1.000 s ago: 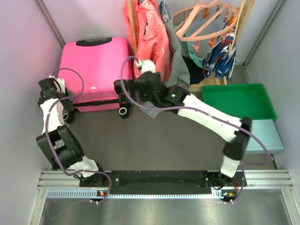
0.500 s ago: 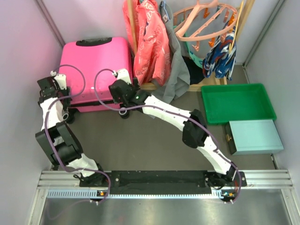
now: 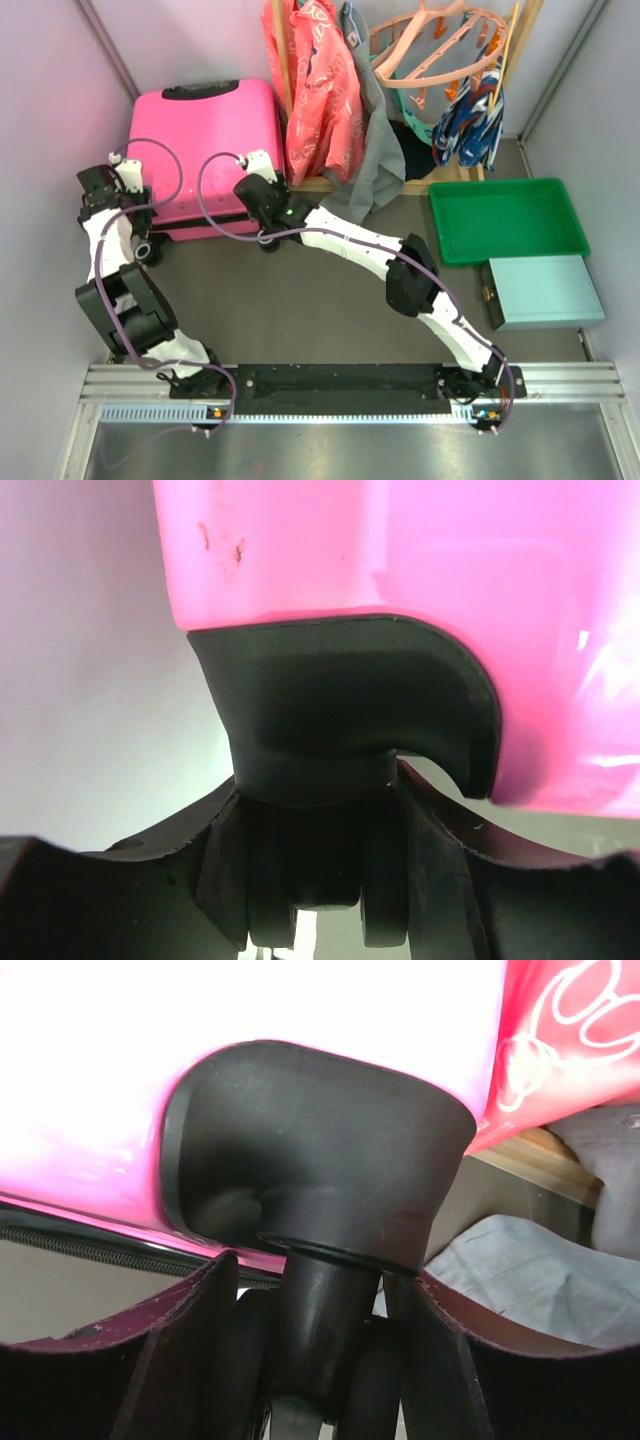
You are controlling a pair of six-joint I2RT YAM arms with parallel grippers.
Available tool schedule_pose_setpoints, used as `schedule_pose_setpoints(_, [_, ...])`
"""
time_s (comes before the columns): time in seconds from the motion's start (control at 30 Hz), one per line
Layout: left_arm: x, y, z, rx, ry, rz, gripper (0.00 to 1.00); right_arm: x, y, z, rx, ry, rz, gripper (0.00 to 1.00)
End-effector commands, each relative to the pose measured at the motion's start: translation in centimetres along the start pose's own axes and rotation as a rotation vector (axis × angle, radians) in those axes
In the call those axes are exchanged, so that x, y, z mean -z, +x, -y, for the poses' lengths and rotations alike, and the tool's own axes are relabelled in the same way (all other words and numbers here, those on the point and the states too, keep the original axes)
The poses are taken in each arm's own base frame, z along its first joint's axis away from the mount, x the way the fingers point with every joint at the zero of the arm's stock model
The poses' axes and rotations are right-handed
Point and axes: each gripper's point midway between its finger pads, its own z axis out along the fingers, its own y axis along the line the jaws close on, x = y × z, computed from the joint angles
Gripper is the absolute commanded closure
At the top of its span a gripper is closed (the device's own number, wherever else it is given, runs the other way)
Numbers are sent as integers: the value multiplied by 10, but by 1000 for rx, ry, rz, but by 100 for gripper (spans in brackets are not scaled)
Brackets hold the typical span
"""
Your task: Open, take out, and arrange the luggage
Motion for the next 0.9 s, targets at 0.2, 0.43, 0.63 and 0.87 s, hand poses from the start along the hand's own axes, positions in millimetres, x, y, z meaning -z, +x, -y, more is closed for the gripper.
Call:
schedule_pose_setpoints(0.2, [95, 48, 69, -75, 198, -37, 100, 67, -3, 50, 25, 14, -48, 100])
schedule_pose_setpoints(0.43, [166, 73, 105, -148, 310, -32, 100, 117, 31, 78, -22, -33, -113, 100])
schedule_pose_setpoints(0.63, [199, 97, 126, -237, 418, -76, 36, 152, 53, 122, 5, 11, -114, 100])
schedule_pose_setpoints(0.87, [248, 49, 137, -240, 461, 110, 1, 159, 75, 184, 60, 119, -128, 100])
